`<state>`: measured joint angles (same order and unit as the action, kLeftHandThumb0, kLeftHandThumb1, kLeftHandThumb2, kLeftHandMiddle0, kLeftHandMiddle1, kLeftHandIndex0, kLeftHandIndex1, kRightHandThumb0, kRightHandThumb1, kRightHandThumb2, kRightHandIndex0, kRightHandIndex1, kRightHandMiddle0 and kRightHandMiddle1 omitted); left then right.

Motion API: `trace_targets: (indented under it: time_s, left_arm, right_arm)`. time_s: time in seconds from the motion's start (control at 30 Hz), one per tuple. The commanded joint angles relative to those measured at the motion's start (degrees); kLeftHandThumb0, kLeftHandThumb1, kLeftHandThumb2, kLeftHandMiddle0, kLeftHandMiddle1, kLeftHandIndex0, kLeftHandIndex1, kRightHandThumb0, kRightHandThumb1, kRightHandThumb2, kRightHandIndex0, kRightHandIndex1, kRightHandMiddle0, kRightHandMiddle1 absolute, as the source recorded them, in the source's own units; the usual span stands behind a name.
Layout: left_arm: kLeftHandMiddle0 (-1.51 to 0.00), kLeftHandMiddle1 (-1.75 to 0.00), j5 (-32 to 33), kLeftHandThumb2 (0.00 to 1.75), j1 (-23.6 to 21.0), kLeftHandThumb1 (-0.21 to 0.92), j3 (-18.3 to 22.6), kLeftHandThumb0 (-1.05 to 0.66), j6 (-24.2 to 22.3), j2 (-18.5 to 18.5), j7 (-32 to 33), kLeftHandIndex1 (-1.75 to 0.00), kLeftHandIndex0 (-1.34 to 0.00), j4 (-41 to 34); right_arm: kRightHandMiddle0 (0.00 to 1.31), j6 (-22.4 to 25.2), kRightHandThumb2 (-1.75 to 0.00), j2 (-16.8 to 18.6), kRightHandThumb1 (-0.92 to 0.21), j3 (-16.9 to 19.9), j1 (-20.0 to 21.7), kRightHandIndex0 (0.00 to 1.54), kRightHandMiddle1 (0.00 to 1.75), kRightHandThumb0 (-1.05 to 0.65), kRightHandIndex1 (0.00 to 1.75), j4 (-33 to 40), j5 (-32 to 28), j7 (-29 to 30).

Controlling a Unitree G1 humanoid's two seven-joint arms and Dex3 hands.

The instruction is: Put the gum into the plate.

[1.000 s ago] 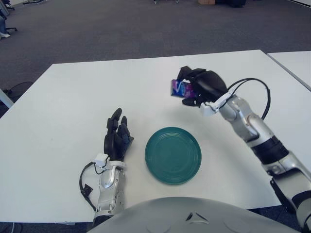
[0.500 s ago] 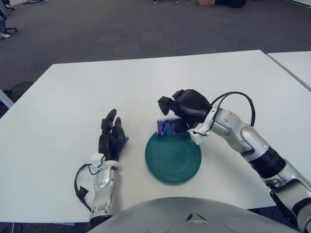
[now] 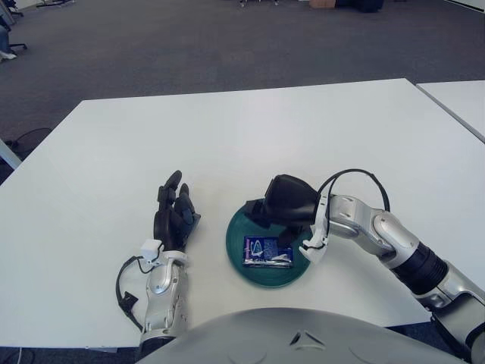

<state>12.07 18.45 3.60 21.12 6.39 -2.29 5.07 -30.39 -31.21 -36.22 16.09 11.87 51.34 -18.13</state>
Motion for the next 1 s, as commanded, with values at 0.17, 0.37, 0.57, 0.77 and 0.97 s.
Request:
trace_targets:
  time_s: [0.17, 0.37, 0.57, 0.77, 0.97]
  left_arm:
    - [-0.23, 0.0, -1.2, 0.82, 0.9, 0.92, -0.3, -0.64, -1.8, 0.1, -0.1, -0.64, 0.0, 1.9]
    - [-0.24, -0.01, -1.9, 0.82, 0.6, 0.92, -0.4, -0.64, -1.8, 0.3, 0.1, -0.63, 0.0, 1.8]
    - [-0.25, -0.01, -2.1, 0.83, 0.5, 0.92, -0.6, -0.65, -2.1, 0.5, 0.1, -0.65, 0.0, 1.6]
    - [-0.26, -0.01, -1.3, 0.82, 0.2, 0.92, -0.7, -0.66, -2.6, 0.9, -0.4, -0.67, 0.0, 1.7]
    - [-0.26, -0.01, -0.3, 0.81, -0.1, 0.92, -0.5, -0.66, -3.0, 1.1, -0.7, -0.68, 0.0, 2.2]
  right_arm:
    - [0.61, -5.6, -1.3, 1.4, -0.33, 0.4, 0.5, 1.24, 1.75, -0.48, 1.75, -5.2, 0.0, 5.3]
    - [0.61, -7.1, -1.31, 1.8, -0.32, 0.1, 1.2, 1.24, 1.75, -0.48, 1.75, -6.7, 1.6, 5.2]
    - [0.57, -6.8, -1.25, 3.6, -0.37, 1.2, -0.6, 1.21, 1.75, -0.46, 1.75, -7.5, 4.4, 11.3]
    - [0.4, -6.0, -0.94, 6.4, -0.61, 3.4, -2.0, 0.9, 1.75, -0.41, 1.75, -8.4, 4.9, 20.5]
    - [0.34, -3.4, -0.83, 7.5, -0.69, 5.1, -3.1, 0.73, 1.75, -0.39, 1.75, -6.9, 4.6, 21.8]
